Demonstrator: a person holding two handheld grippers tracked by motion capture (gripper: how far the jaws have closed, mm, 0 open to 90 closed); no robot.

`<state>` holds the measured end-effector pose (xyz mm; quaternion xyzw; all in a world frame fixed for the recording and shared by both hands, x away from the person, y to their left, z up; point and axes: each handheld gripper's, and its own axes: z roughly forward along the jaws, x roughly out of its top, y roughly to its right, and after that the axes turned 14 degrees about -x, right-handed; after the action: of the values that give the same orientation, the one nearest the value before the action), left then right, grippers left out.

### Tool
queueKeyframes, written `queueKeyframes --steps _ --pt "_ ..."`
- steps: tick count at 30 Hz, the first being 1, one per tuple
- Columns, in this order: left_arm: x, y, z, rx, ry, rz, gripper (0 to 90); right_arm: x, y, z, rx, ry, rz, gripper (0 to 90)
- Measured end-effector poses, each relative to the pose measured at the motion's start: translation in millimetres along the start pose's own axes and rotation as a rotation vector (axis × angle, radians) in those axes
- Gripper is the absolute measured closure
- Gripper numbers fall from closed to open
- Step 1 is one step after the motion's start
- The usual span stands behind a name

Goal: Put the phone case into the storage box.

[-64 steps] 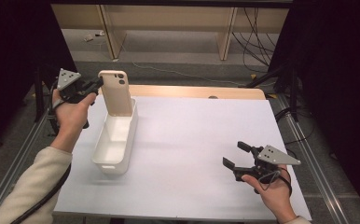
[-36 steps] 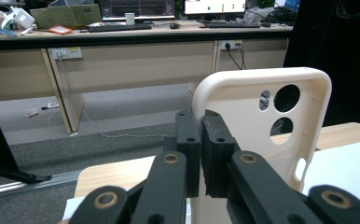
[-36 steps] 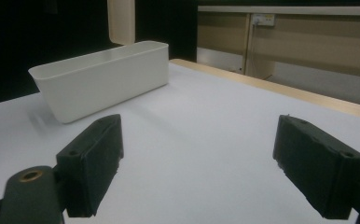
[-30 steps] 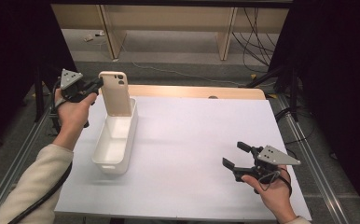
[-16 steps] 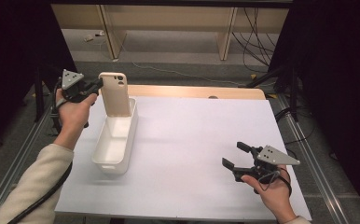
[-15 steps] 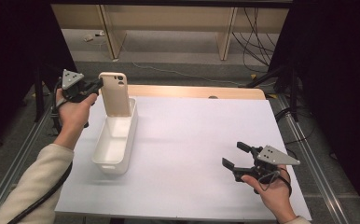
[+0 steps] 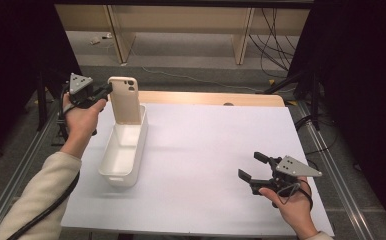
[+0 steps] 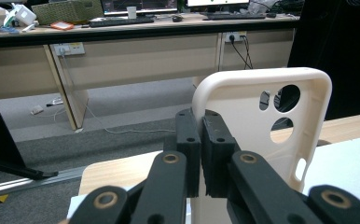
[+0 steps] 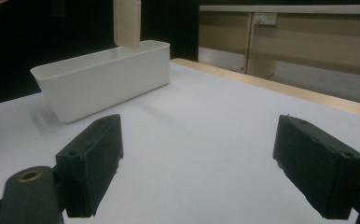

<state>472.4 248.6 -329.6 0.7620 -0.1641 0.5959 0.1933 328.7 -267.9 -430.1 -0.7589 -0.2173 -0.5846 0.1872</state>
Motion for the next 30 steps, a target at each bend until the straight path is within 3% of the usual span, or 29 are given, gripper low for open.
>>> queueKeyframes --steps 28,29,30 --pt "-4.0 -3.0 7.5 0.006 -0.011 -0.004 86.4 -0.2 -0.2 -0.2 0.008 0.003 -0.002 17.0" --pt "-4.0 -2.9 8.1 0.006 -0.013 -0.004 86.4 1.3 1.1 -4.0 -0.011 -0.039 -0.026 17.0" --pt "-4.0 -2.9 8.4 0.005 -0.014 -0.004 86.4 -0.3 -0.3 -0.2 0.005 0.002 -0.001 17.0"
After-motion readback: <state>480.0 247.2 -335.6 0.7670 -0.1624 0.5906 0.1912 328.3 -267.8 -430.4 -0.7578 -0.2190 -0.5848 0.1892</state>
